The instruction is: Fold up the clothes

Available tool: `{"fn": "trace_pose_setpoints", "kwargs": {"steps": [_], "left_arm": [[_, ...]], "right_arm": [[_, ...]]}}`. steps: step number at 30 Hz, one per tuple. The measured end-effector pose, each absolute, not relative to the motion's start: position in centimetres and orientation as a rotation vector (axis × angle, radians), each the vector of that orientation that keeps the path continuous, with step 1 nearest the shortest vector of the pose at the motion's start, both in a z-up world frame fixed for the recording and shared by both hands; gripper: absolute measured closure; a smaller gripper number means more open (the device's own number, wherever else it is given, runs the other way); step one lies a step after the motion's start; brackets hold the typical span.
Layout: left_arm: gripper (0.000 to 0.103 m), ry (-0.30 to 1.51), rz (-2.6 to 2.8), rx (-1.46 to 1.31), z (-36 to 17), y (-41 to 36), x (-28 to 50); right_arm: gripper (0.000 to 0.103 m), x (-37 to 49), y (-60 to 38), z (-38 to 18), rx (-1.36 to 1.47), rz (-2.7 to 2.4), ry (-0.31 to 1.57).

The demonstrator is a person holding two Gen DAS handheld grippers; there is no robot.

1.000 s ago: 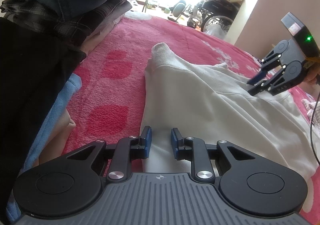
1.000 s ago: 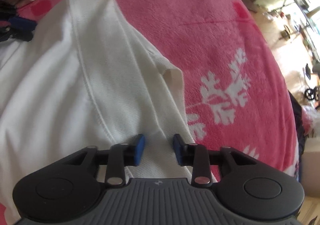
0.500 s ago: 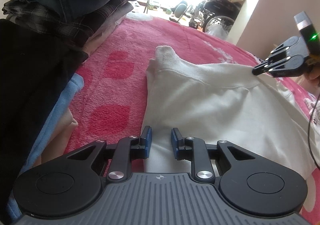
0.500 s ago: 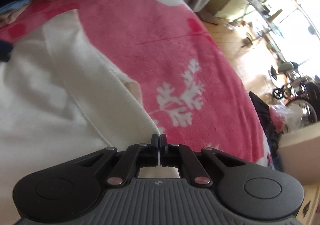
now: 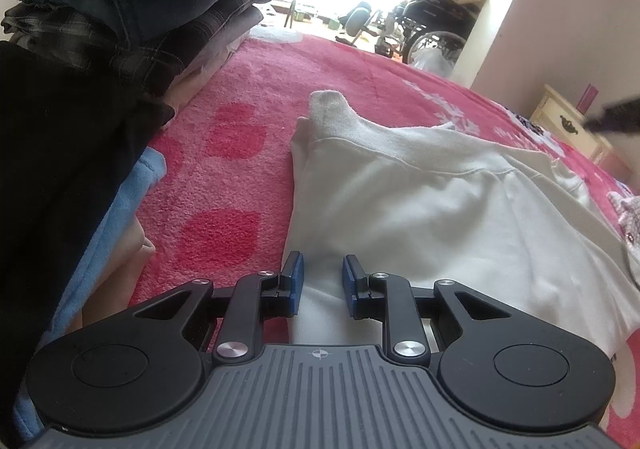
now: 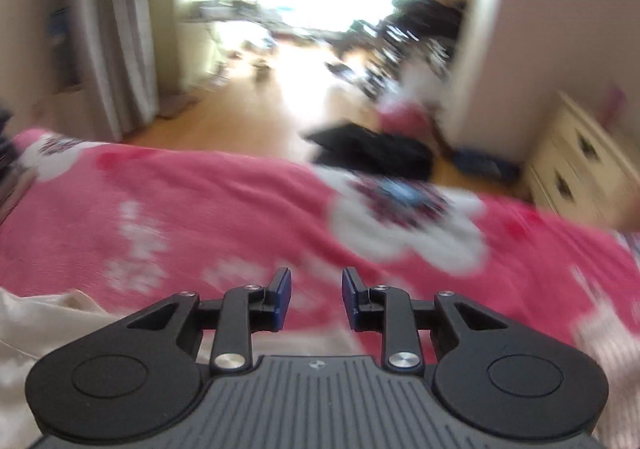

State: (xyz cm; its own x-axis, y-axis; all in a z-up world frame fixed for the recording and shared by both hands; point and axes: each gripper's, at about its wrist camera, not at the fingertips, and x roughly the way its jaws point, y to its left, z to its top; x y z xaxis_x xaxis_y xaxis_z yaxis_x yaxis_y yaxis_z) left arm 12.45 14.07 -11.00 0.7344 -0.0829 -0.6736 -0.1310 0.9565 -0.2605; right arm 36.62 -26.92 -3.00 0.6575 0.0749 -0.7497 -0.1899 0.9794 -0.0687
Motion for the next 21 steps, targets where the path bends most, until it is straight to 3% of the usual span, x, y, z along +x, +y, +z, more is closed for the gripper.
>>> {"fn": "trace_pose_setpoints", "kwargs": {"steps": [10,18,21], "left_arm": [[0.08,0.751,0.029,-0.288,-11.0,13.9,12.5],[0.08,0.747,0.036,-0.29,-11.0,13.8,12.5],[0.08,0.744,0.033,-0.29,-11.0,13.9,12.4]], "right_arm": [[0.073,35.6,-26.8,-6.1,-0.058,0.203,0.986],[0.071,41.8,-25.5,-9.6,0.346,-0.063,1.273],[0.071,42.4,-25.6,-10.5,0.394,-0.129,1.289]]}}
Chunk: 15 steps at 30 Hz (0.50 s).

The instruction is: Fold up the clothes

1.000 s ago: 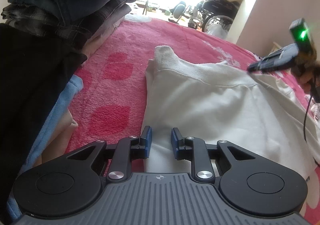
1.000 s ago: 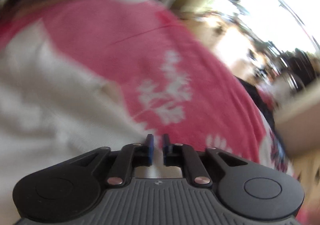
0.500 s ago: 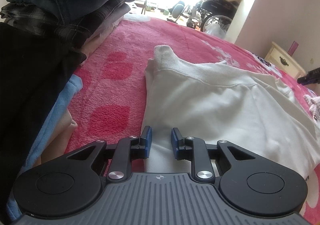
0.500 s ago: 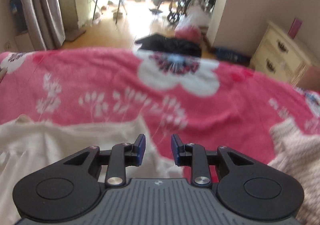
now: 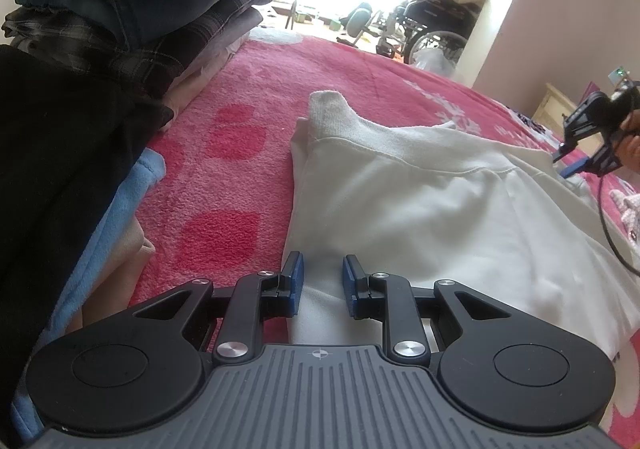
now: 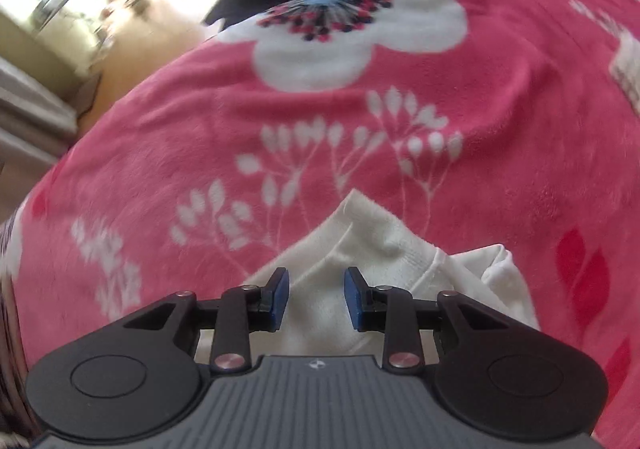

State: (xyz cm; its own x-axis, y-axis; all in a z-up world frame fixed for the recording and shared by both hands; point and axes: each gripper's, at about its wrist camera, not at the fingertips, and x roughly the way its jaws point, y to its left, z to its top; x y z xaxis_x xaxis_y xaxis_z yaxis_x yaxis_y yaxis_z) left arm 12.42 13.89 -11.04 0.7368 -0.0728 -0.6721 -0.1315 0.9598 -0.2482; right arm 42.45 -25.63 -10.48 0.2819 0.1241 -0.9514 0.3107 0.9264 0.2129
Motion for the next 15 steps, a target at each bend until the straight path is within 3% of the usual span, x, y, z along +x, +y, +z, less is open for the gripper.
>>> {"fn": "trace_pose_setpoints", "kwargs": {"steps": [5,10,15], "left_arm": [[0.08,0.739,0.027,-0.291,-11.1,14.0,12.4],[0.08,0.737,0.022,-0.295,-11.2,14.1,12.4],[0.08,0.734,0.018,-0.294,-11.2,14.2,12.4]], "right_arm": [[0.074,42.9,-25.8,-11.4,0.398,-0.18,1.32],[0.099,42.7,-25.3,-11.2,0.317,-0.201,1.297],[0.1,41.7,-25.7,-9.4,0.294,-0.241,1.182]]}}
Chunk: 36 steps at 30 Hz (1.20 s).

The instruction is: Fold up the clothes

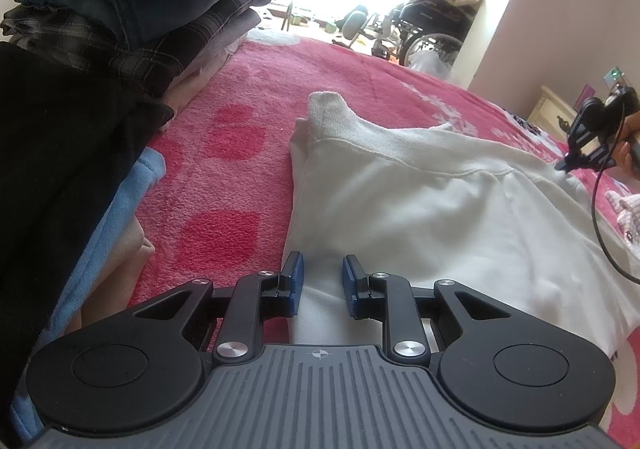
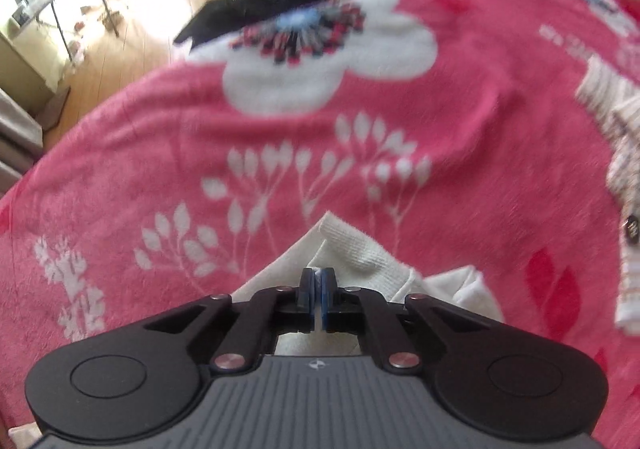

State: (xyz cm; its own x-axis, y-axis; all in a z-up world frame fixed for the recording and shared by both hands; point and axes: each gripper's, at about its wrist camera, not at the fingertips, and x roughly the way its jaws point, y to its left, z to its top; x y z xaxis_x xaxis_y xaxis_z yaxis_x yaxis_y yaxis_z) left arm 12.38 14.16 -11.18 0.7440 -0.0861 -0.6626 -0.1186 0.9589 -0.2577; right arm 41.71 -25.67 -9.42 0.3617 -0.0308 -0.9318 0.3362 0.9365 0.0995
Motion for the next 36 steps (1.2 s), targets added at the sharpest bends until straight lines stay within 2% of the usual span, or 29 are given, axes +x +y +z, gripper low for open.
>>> {"fn": "trace_pose_setpoints", "kwargs": {"steps": [8,10,11,12,14,19,24,27,29,32,34,36], "left_arm": [[0.08,0.731,0.017,-0.265,-11.3,14.0,12.5],[0.08,0.73,0.016,-0.255,-11.2,13.9,12.5],[0.08,0.729,0.016,-0.251,-11.2,13.8,12.5],[0.08,0.729,0.016,-0.249,-11.2,13.8,12.6],[0.08,0.73,0.016,-0.246,-11.2,13.8,12.6],[0.08,0.732,0.017,-0.233,-11.2,13.6,12.6],[0.08,0.734,0.01,-0.235,-11.2,13.7,12.7],[0.08,0.739,0.008,-0.236,-11.2,13.8,12.7],[0.08,0.746,0.006,-0.241,-11.0,13.8,12.8],[0.081,0.774,-0.001,-0.296,-10.5,14.5,12.9],[0.08,0.787,0.002,-0.337,-9.9,15.1,12.7],[0.079,0.789,0.011,-0.347,-9.2,15.4,12.1]], "right_arm": [[0.099,41.2,-27.9,-9.8,0.388,-0.253,1.032],[0.096,40.9,-28.7,-10.1,0.434,-0.223,0.992],[0.091,40.4,-29.3,-9.7,0.439,-0.228,0.961],[0.082,39.9,-30.0,-9.0,0.437,-0.23,0.93],[0.077,38.7,-31.7,-7.7,0.424,-0.229,0.882],[0.077,34.1,-35.4,-6.0,0.305,-0.147,0.97],[0.075,27.4,-35.2,-7.5,0.068,-0.025,1.064],[0.069,24.5,-34.5,-8.4,-0.015,0.02,1.06],[0.069,23.2,-34.4,-8.5,-0.031,0.008,1.033],[0.066,21.3,-36.4,-8.0,0.151,-0.047,0.984],[0.061,19.7,-38.4,-8.2,0.31,-0.115,0.972],[0.06,18.1,-40.4,-8.5,0.471,-0.187,0.959]]}}
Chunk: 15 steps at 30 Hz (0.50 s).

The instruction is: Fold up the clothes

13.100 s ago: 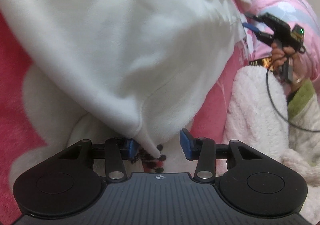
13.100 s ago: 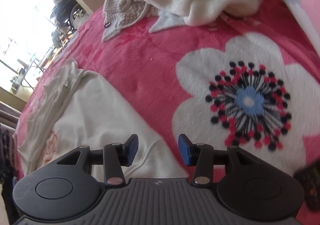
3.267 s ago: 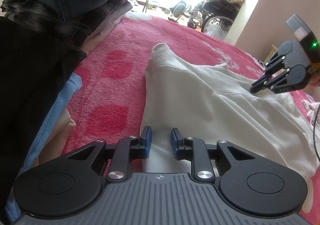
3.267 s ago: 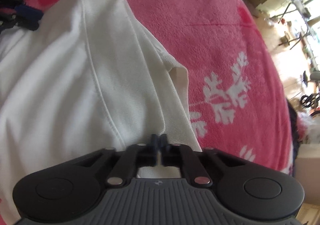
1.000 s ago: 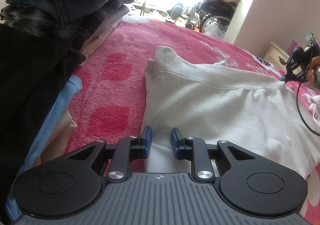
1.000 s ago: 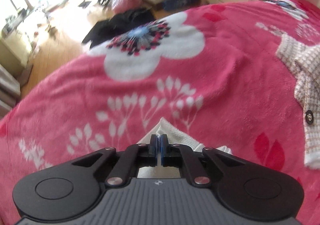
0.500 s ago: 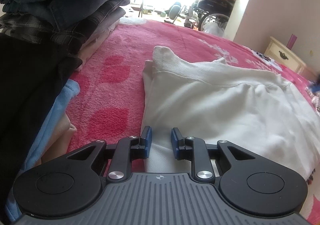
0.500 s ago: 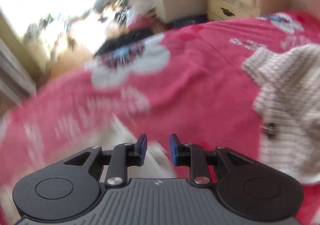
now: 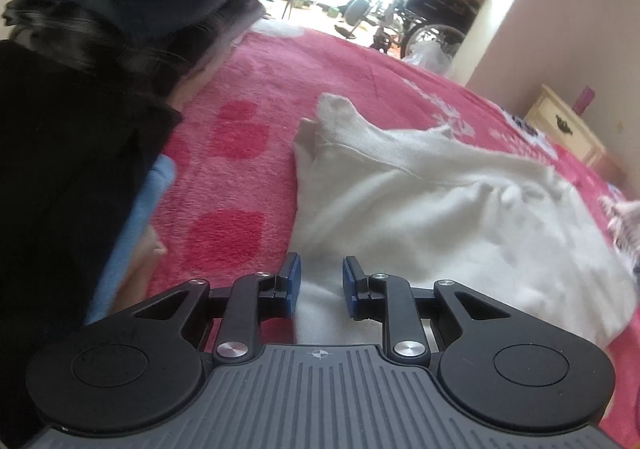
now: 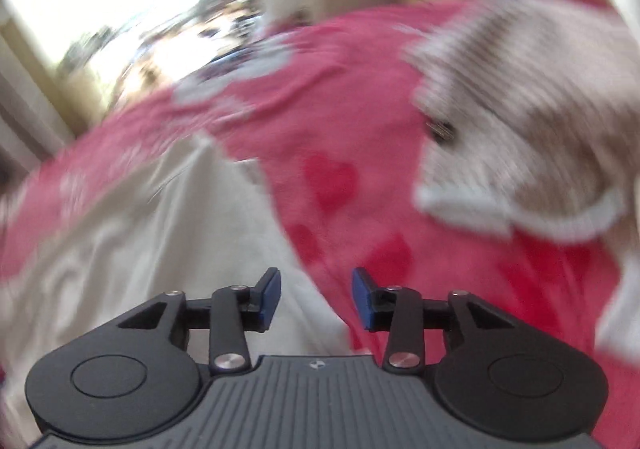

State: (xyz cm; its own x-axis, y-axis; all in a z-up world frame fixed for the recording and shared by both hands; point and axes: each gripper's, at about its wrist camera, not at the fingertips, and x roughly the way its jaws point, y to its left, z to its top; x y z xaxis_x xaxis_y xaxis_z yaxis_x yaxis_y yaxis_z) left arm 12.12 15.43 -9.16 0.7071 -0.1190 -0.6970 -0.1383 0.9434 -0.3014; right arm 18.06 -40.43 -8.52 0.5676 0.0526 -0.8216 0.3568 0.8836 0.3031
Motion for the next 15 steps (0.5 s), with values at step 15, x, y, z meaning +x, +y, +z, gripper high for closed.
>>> {"fn": "trace_pose_setpoints", "kwargs": {"steps": [15], "left_arm": [[0.066,0.903,-0.009,-0.216,-9.7,12.9,8.7]], "right_arm": [[0.082,13.2,-41.0,-11.6,0.694,-0.141,0.844]]}}
